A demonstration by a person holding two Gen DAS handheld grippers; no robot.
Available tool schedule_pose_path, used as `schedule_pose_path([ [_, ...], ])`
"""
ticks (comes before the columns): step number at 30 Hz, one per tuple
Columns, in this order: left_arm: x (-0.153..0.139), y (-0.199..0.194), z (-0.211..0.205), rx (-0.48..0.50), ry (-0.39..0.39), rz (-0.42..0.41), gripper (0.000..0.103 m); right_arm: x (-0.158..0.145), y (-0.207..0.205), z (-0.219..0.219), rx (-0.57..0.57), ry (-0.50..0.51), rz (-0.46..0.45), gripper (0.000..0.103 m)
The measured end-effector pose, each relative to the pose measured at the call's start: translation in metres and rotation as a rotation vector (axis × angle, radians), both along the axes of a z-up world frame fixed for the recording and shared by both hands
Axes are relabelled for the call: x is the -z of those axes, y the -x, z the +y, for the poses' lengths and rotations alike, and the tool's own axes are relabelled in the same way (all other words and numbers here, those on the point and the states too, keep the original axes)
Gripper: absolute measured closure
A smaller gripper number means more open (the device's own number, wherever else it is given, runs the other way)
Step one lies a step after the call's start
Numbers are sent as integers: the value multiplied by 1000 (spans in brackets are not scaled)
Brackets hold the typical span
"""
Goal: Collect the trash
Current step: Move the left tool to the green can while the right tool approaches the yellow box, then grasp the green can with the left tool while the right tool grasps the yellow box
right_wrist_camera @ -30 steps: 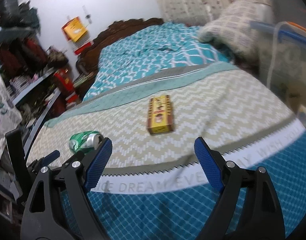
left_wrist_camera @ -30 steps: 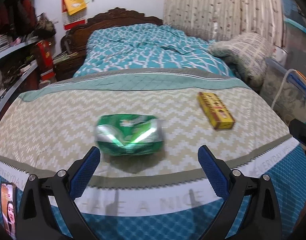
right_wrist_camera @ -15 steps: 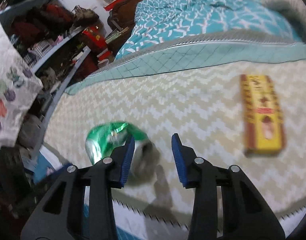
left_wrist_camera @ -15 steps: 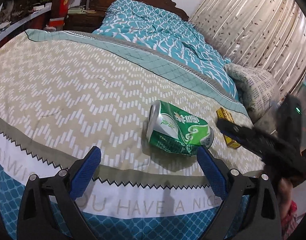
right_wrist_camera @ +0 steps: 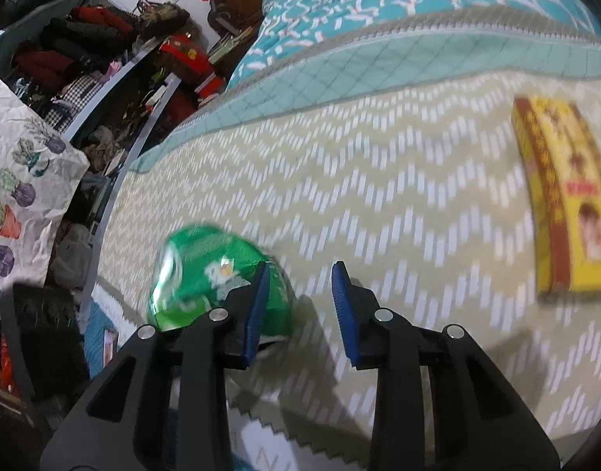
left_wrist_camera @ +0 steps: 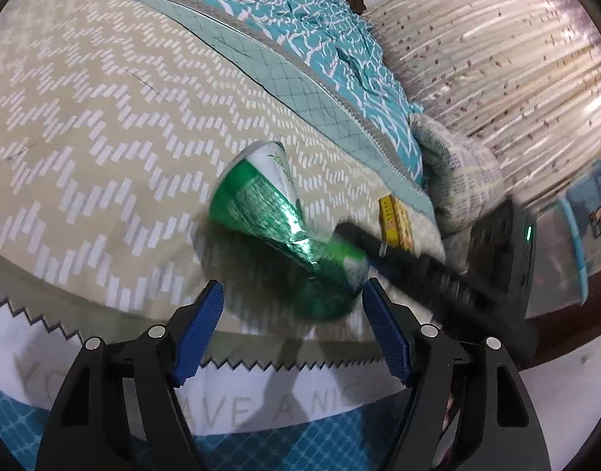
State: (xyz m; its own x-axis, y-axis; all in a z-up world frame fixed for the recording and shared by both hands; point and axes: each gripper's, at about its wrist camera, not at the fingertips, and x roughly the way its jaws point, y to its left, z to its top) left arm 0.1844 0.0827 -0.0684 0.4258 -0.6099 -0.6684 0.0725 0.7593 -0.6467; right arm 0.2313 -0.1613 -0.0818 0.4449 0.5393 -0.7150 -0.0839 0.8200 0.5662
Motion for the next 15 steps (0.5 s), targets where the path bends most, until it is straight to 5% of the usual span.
schedule_pose_path([
  [2, -1, -2, 7, -40, 33, 2, 16, 3, 8, 2, -10, -5, 3, 68],
  [7, -3, -9, 18, -84, 81, 8, 16, 1, 12, 5, -11, 25, -16, 68],
  [11, 3, -16, 8, -34, 65, 14, 71, -4, 14, 11, -30, 22, -28, 68],
  [12, 4, -15, 9, -25, 106, 3, 74, -7, 16, 12, -34, 33, -38, 67],
  [15, -3, -9, 5, -7, 46, -58, 76, -22, 26, -4, 6, 61, -102, 67],
])
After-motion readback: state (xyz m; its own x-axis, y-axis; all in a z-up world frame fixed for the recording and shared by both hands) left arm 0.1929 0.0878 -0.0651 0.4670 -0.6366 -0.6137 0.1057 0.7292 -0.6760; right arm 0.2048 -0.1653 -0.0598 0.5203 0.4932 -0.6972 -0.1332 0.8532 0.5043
